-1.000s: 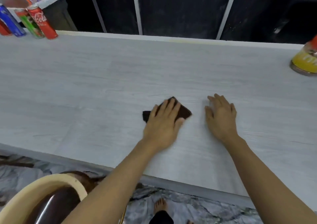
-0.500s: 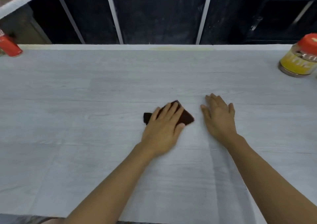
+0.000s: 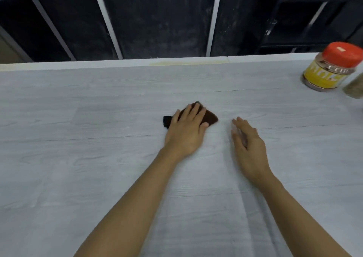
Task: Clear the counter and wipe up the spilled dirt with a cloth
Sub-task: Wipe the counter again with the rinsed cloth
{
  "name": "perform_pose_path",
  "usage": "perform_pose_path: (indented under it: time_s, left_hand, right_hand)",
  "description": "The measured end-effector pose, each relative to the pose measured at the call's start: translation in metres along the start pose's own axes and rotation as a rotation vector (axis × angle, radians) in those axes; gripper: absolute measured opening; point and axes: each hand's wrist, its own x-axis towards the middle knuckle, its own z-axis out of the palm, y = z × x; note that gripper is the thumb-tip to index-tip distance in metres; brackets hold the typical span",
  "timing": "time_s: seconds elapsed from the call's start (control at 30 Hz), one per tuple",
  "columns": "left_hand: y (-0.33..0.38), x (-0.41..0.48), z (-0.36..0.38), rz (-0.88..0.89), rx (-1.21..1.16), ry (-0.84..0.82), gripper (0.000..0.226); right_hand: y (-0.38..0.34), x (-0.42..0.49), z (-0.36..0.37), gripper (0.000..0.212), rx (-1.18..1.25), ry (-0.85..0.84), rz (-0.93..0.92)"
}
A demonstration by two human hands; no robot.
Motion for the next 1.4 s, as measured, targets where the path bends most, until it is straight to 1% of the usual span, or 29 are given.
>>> perform_pose_path:
  time_s: [0.03, 0.07, 0.1, 0.13, 0.17, 0.23, 0.3, 0.33, 0.37, 0.43, 0.5, 0.63, 0.7, 0.73, 0.77, 0.8, 0.83, 0.9, 0.97, 1.0, 1.07, 1.1, 1.13, 1.17, 1.2, 1.23, 1.3, 1.33, 1.4]
  left_hand:
    - [0.012, -0.025, 0.004, 0.088, 0.009, -0.010, 0.055]
    - [0.015, -0.047, 0.004, 0.169, 0.011, -0.026, 0.055]
    - [0.008, -0.059, -0.001, 0.220, -0.001, -0.041, 0.055]
    - [-0.006, -0.060, -0.006, 0.226, -0.019, -0.039, 0.057]
    - [-0.025, -0.051, -0.011, 0.179, -0.008, -0.015, 0.059]
    - [-0.064, -0.015, -0.022, -0.040, 0.024, 0.034, 0.060]
    - [-0.085, 0.026, -0.028, -0.241, 0.064, 0.045, 0.059]
    - [-0.083, 0.042, -0.027, -0.279, 0.083, 0.042, 0.060]
    - [-0.074, 0.054, -0.023, -0.280, 0.092, 0.036, 0.060]
    - [-0.037, 0.066, -0.012, -0.210, 0.082, 0.006, 0.058]
    - [0.014, 0.060, 0.001, -0.086, 0.062, -0.017, 0.056]
    - [0.116, 0.007, 0.027, 0.176, 0.042, -0.088, 0.054]
    - [0.142, -0.039, 0.032, 0.349, 0.036, -0.151, 0.054]
    - [0.142, -0.062, 0.031, 0.412, 0.029, -0.178, 0.053]
    - [0.136, -0.082, 0.029, 0.430, 0.027, -0.188, 0.052]
    - [0.124, -0.102, 0.027, 0.397, 0.026, -0.176, 0.052]
    - [0.109, -0.120, 0.023, 0.307, 0.019, -0.139, 0.052]
    - [0.079, -0.156, 0.016, 0.000, 0.015, -0.023, 0.053]
    - [0.064, -0.191, 0.012, -0.321, 0.031, 0.073, 0.056]
    - [0.068, -0.205, 0.013, -0.446, 0.041, 0.108, 0.057]
    - [0.096, -0.220, 0.022, -0.620, 0.048, 0.169, 0.058]
    - [0.119, -0.220, 0.029, -0.674, 0.051, 0.193, 0.058]
    - [0.147, -0.217, 0.037, -0.691, 0.055, 0.209, 0.058]
    - [0.176, -0.211, 0.046, -0.665, 0.054, 0.213, 0.057]
    - [0.207, -0.202, 0.058, -0.602, 0.052, 0.198, 0.057]
    - [0.237, -0.193, 0.069, -0.508, 0.054, 0.175, 0.057]
    - [0.281, -0.180, 0.083, -0.264, 0.055, 0.079, 0.056]
    - [0.288, -0.179, 0.081, -0.153, 0.062, 0.020, 0.056]
    - [0.270, -0.186, 0.073, 0.044, 0.087, -0.039, 0.056]
  right_hand:
    - [-0.001, -0.001, -0.006, 0.038, 0.093, 0.034, 0.035]
    - [-0.001, -0.003, -0.013, 0.038, 0.108, 0.059, 0.044]
    - [0.001, -0.005, -0.019, 0.037, 0.074, 0.071, 0.040]
    - [0.005, -0.008, -0.026, 0.038, 0.022, 0.075, 0.032]
    - [0.010, -0.012, -0.032, 0.039, -0.033, 0.071, 0.027]
    - [0.020, -0.022, -0.047, 0.040, -0.131, 0.061, 0.034]
    - [0.029, -0.035, -0.062, 0.041, -0.219, 0.053, 0.041]
    - [0.034, -0.043, -0.070, 0.042, -0.258, 0.050, 0.042]
    - [0.039, -0.050, -0.077, 0.042, -0.295, 0.049, 0.042]
    - [0.049, -0.063, -0.090, 0.042, -0.349, 0.056, 0.044]
    - [0.058, -0.074, -0.100, 0.042, -0.356, 0.061, 0.057]
    - [0.073, -0.092, -0.117, 0.041, -0.350, 0.041, 0.037]
    - [0.080, -0.099, -0.125, 0.041, -0.361, 0.021, -0.006]
    - [0.083, -0.102, -0.129, 0.041, -0.367, 0.014, -0.028]
    - [0.086, -0.105, -0.132, 0.041, -0.370, 0.003, -0.050]
    - [0.089, -0.109, -0.136, 0.041, -0.373, -0.009, -0.072]
    - [0.092, -0.112, -0.140, 0.042, -0.379, -0.023, -0.098]
    - [0.097, -0.116, -0.147, 0.043, -0.396, -0.047, -0.149]
    - [0.101, -0.120, -0.155, 0.044, -0.405, -0.053, -0.188]
    - [0.105, -0.122, -0.160, 0.045, -0.405, -0.052, -0.200]
    - [0.113, -0.125, -0.173, 0.046, -0.404, -0.052, -0.206]
    - [0.118, -0.125, -0.180, 0.046, -0.410, -0.053, -0.204]
    - [0.123, -0.126, -0.187, 0.047, -0.420, -0.055, -0.201]
    - [0.129, -0.126, -0.194, 0.047, -0.431, -0.056, -0.200]
    - [0.134, -0.126, -0.200, 0.047, -0.444, -0.059, -0.198]
    - [0.139, -0.126, -0.206, 0.047, -0.460, -0.064, -0.195]
    - [0.149, -0.123, -0.216, 0.048, -0.505, -0.074, -0.179]
    - [0.154, -0.123, -0.221, 0.048, -0.527, -0.079, -0.165]
    - [0.165, -0.121, -0.232, 0.050, -0.536, -0.086, -0.123]
